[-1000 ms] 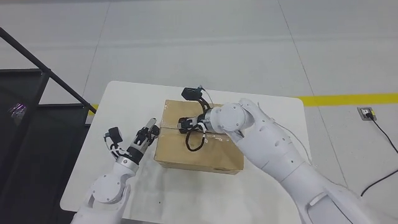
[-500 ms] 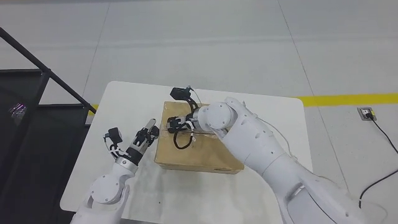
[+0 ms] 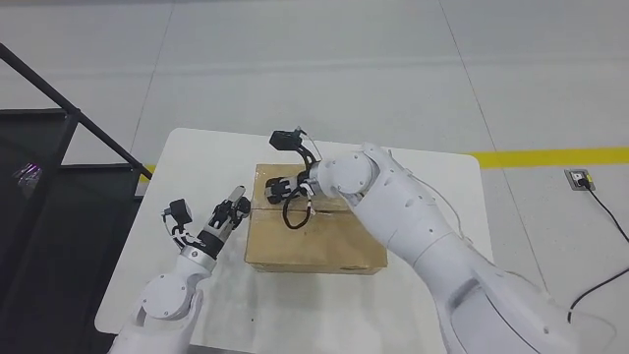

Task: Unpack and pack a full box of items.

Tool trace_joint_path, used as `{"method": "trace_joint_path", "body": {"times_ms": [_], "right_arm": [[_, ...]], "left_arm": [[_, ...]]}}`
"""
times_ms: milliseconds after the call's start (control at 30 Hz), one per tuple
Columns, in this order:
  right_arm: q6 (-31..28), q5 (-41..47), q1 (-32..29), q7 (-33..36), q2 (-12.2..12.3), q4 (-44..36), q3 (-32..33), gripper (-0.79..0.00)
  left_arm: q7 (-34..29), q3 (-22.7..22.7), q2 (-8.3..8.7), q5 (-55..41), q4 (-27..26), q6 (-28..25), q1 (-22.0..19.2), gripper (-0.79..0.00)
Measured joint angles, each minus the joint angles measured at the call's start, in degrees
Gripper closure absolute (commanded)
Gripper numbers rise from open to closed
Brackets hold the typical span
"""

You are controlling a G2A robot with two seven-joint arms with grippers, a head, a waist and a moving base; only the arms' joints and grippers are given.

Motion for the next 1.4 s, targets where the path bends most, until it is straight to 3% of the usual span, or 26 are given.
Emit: {"method": "trace_joint_path", "body": {"times_ms": [300,500,633,700,733,767,1233,1400], "right_arm": [[-0.13,-3.30,-2.76,2.75,4.31,-7.69,4.24,0.000],[3.27,-7.61,-8.47,4.45,8.79,-20.26,9.21,0.000],[9.18,-12.83,-13.94,7.73,12.11,-31.38,13.34,0.000],[12.67,-15.57,-16.13,9.22,13.26,-35.38,14.78,0.000],[15.26,-17.64,-17.43,9.84,13.90,-37.50,15.54,0.000],[17.32,-19.29,-18.30,10.09,14.30,-38.83,15.97,0.000],[27.93,-25.43,-25.61,12.32,17.96,-45.28,24.66,0.000],[28.78,-25.18,-26.20,12.78,18.28,-45.23,25.51,0.000]], "left_arm": [[0.54,-0.44,0.04,-0.14,-0.04,-0.01,-0.13,-0.425],[1.07,-0.61,0.05,0.09,-0.74,0.07,0.03,-0.446],[2.18,-1.15,0.04,-0.44,-1.63,-0.34,0.46,-0.483],[2.52,-1.48,0.05,-0.68,-2.00,-0.46,0.65,-0.539],[2.67,-1.71,0.07,-0.82,-2.30,-0.54,0.80,-0.625],[2.76,-1.89,0.09,-0.90,-2.55,-0.58,0.94,-0.785],[2.85,-3.55,0.35,-0.73,-5.42,0.15,2.70,-0.785],[2.89,-3.83,0.41,-0.51,-5.87,0.35,2.97,-0.785]]}}
